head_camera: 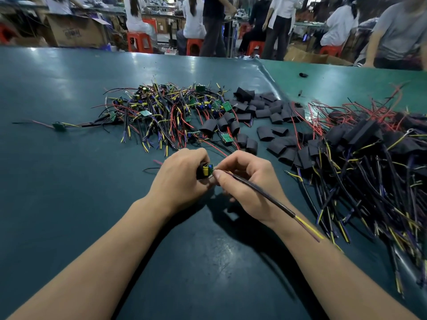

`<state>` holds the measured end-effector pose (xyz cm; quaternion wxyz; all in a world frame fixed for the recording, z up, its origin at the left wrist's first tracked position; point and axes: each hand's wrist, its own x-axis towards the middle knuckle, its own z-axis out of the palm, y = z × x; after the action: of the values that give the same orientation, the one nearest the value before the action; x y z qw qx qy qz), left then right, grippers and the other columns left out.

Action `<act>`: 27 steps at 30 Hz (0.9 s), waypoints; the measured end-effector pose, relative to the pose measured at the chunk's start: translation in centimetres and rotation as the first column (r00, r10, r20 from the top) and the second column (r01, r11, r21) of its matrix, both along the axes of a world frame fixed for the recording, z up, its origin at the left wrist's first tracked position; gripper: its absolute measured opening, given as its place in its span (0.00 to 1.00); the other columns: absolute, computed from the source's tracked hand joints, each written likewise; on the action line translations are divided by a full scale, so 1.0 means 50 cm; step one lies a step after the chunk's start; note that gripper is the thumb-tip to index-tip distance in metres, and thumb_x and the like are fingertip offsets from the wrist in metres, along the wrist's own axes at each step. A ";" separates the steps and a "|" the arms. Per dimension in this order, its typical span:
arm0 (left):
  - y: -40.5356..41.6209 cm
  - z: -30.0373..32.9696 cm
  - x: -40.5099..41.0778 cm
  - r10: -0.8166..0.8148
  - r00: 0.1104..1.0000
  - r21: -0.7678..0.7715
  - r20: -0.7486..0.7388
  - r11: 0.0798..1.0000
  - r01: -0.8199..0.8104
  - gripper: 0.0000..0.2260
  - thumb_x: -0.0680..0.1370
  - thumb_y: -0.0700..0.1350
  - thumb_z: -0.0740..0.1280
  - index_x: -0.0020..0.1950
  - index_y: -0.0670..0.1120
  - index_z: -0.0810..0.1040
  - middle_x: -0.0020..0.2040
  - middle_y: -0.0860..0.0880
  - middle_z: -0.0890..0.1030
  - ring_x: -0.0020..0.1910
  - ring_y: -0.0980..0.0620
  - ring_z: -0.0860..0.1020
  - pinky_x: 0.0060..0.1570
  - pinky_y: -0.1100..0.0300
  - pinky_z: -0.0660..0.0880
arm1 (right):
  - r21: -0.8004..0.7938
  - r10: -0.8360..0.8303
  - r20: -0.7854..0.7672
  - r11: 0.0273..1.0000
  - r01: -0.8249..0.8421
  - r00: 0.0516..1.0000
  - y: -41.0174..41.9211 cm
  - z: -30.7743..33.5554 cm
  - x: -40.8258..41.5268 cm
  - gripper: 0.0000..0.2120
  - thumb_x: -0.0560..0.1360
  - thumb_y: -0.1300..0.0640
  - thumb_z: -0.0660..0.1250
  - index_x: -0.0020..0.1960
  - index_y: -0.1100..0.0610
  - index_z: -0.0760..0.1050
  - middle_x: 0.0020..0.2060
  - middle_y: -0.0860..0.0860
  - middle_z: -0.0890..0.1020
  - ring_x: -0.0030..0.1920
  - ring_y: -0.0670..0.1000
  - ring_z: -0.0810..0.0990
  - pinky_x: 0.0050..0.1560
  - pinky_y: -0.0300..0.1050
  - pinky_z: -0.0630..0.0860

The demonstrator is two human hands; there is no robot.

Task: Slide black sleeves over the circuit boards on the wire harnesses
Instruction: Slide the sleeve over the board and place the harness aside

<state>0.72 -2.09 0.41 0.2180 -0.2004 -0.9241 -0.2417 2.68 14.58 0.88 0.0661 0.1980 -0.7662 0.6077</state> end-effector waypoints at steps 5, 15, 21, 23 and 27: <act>-0.016 -0.008 -0.014 0.247 0.968 0.065 0.039 0.966 -0.249 0.09 0.70 0.45 0.73 0.37 0.47 0.73 0.36 0.46 0.70 0.38 0.44 0.67 0.38 0.55 0.60 | 0.009 -0.109 -0.045 0.994 0.110 0.993 0.000 0.000 -0.004 0.04 0.74 0.62 0.72 0.41 0.57 0.78 0.29 0.52 0.78 0.33 0.60 0.77 0.30 0.56 0.76; -0.004 -0.006 -0.005 0.184 0.981 -0.022 -0.058 0.982 -0.185 0.11 0.68 0.41 0.75 0.35 0.41 0.73 0.31 0.44 0.71 0.35 0.41 0.71 0.33 0.54 0.64 | -0.048 -0.060 0.049 0.997 0.063 0.997 0.003 -0.008 -0.016 0.03 0.75 0.59 0.72 0.43 0.57 0.80 0.34 0.58 0.82 0.29 0.51 0.76 0.25 0.43 0.73; -0.006 -0.006 -0.009 0.044 0.998 -0.056 -0.041 0.997 -0.047 0.13 0.69 0.37 0.72 0.38 0.47 0.67 0.33 0.53 0.64 0.37 0.45 0.67 0.35 0.54 0.59 | -0.069 0.020 0.053 0.997 -0.016 0.998 0.006 -0.014 -0.018 0.03 0.73 0.60 0.72 0.43 0.58 0.79 0.31 0.56 0.79 0.28 0.48 0.76 0.26 0.41 0.71; -0.005 -0.003 -0.006 0.006 0.998 -0.056 -0.067 0.998 -0.010 0.14 0.68 0.36 0.72 0.38 0.47 0.67 0.33 0.54 0.63 0.36 0.48 0.65 0.34 0.56 0.57 | -0.064 0.008 0.045 0.998 -0.005 0.999 0.006 -0.013 -0.020 0.03 0.73 0.58 0.72 0.42 0.58 0.79 0.30 0.51 0.78 0.28 0.48 0.76 0.27 0.41 0.71; -0.003 0.003 -0.001 -0.052 0.991 -0.080 -0.122 0.996 0.042 0.13 0.68 0.35 0.72 0.37 0.44 0.68 0.33 0.54 0.64 0.35 0.46 0.67 0.34 0.57 0.55 | -0.061 0.003 0.042 0.998 -0.001 0.999 0.006 -0.011 -0.019 0.04 0.71 0.57 0.72 0.41 0.56 0.79 0.29 0.49 0.78 0.28 0.48 0.76 0.28 0.40 0.72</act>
<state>0.66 -2.25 0.57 0.2615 -0.2449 -0.9124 -0.1976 1.71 14.87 0.32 0.0555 0.1838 -0.7483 0.6350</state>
